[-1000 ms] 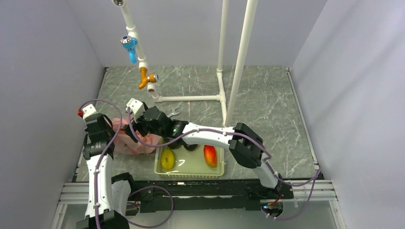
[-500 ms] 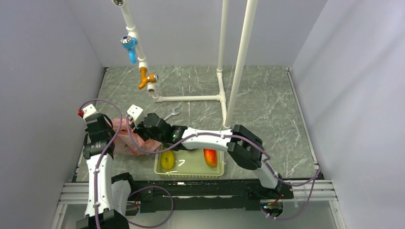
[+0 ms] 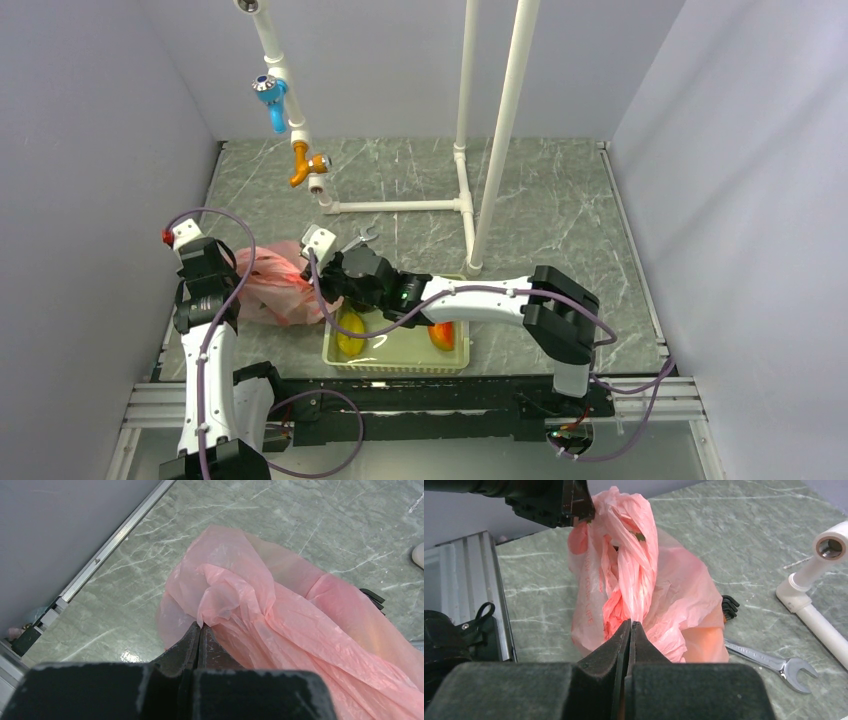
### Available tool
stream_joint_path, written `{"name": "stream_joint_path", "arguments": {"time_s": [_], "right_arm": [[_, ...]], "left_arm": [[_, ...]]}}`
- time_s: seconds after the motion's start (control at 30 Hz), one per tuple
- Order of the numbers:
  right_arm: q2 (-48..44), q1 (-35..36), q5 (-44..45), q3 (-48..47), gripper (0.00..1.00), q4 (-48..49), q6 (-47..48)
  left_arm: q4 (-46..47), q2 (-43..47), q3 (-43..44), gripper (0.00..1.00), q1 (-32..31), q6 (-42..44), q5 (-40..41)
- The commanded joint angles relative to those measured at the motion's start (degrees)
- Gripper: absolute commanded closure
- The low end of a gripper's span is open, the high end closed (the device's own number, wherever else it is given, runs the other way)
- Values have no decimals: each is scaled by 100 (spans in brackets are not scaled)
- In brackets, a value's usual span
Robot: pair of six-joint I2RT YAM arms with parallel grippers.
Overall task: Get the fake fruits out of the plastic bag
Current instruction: Untie the plastic bag at the center of the board.
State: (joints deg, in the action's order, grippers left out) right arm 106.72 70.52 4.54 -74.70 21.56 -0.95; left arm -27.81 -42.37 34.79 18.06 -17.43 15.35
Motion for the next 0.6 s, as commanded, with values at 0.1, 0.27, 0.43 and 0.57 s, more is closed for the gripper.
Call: {"name": "stream_joint_path", "arguments": {"time_s": [0.1,0.27,0.43,0.57], "right_arm": [[-4,-35,-242,-78,100,328,42],[-16,-103,-308,-37,100,389,34],[-53,-117,-357,43,100,407,42],[-72,-113,-415,106,100,436,42]], "left_arm": [[-19,32,242,67,23,52,-3],[-391,302,333,34,-13,-207,-136],[-1237,537,883,32,-14,-728,-833],[-1502,822,1290,36,-14,-822,-1737]]}}
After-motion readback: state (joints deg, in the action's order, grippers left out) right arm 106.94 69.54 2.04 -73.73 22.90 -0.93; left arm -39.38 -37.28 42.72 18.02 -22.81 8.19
